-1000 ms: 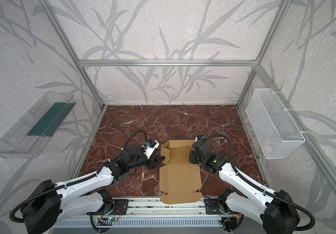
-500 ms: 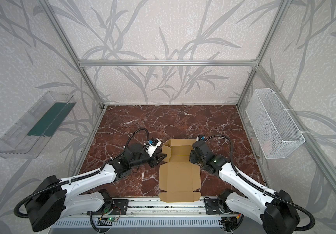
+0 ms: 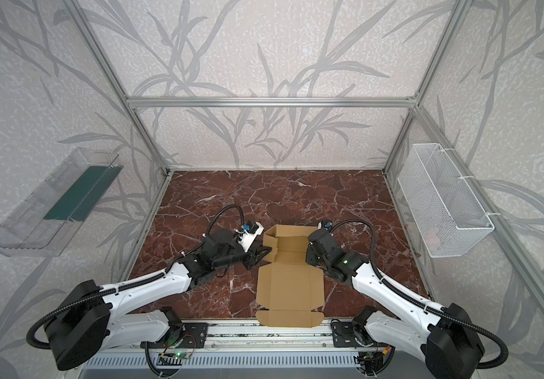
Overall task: Assemble paper box
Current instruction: Press the paper box at the center of the table.
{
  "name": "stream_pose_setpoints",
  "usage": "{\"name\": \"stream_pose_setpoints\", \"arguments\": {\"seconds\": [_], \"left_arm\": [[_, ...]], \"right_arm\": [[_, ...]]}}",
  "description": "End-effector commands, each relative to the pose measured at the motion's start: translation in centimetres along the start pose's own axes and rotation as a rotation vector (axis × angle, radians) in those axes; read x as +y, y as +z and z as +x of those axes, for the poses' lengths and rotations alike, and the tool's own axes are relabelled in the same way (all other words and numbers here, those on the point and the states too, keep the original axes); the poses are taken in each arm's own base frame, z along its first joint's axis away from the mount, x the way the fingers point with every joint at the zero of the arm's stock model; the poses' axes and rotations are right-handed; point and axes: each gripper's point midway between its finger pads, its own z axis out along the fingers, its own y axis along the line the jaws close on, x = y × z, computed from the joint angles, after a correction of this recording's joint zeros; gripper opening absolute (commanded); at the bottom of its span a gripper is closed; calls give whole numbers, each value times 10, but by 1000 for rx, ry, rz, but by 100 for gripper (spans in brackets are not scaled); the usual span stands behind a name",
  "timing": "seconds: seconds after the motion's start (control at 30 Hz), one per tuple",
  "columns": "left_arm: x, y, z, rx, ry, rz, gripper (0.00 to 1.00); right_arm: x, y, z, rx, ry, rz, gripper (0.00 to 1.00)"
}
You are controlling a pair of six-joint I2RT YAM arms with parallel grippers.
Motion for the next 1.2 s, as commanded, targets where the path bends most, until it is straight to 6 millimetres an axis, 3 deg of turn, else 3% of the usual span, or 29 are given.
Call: {"name": "stream_pose_setpoints", "arguments": {"seconds": [0.0, 0.5, 0.73, 1.17], "left_arm": [[-7, 2, -17, -33, 5, 31, 34], [-17, 18, -19, -23, -9, 69, 27], [-13, 25, -25, -38, 32, -45, 33], [-8, 24, -44, -134, 61, -275, 32]], "right_arm": [[5, -7, -13, -30, 13, 7, 0], [5, -7, -14, -29, 21, 19, 0], [7, -6, -14, -25, 21, 23, 0], [4, -8, -10, -24, 28, 55, 0]]}}
